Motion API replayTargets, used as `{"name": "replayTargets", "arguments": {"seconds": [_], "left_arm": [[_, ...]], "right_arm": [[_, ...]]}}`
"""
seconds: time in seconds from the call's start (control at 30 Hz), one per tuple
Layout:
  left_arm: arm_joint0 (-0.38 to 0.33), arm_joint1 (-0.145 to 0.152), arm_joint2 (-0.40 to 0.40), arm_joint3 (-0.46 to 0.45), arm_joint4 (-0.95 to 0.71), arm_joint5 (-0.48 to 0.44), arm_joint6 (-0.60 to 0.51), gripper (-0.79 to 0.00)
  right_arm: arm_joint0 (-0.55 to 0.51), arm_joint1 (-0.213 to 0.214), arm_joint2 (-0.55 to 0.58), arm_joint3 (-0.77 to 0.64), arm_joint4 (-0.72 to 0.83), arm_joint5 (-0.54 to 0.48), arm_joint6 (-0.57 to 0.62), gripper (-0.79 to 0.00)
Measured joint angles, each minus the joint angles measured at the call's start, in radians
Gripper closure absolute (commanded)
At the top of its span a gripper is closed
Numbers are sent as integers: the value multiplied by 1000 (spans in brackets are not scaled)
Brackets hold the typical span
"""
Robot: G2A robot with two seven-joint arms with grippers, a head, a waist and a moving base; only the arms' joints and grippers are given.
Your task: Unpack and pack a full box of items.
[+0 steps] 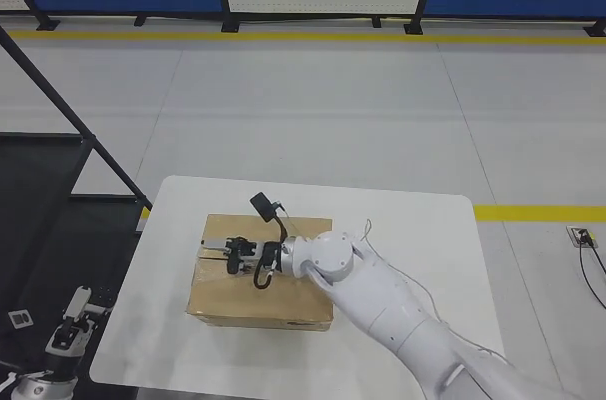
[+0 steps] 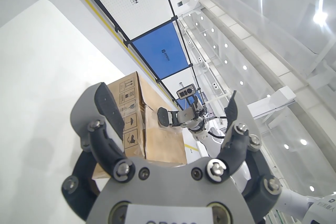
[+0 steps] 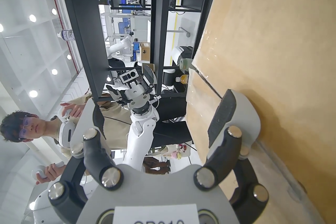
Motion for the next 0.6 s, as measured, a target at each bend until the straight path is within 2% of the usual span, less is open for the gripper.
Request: {"name": "replayTargets", "arguments": {"seconds": [0.4,0.6], "left_arm": [[-8,3,8,24,-19,1,-42,-785],[-14,4,15,31,-19,1,-55,-785]], "right_arm": [[32,-89,-35,91,-3,-37,4,-785],[51,-114,-37,137,-18,-49,55,-785]]}}
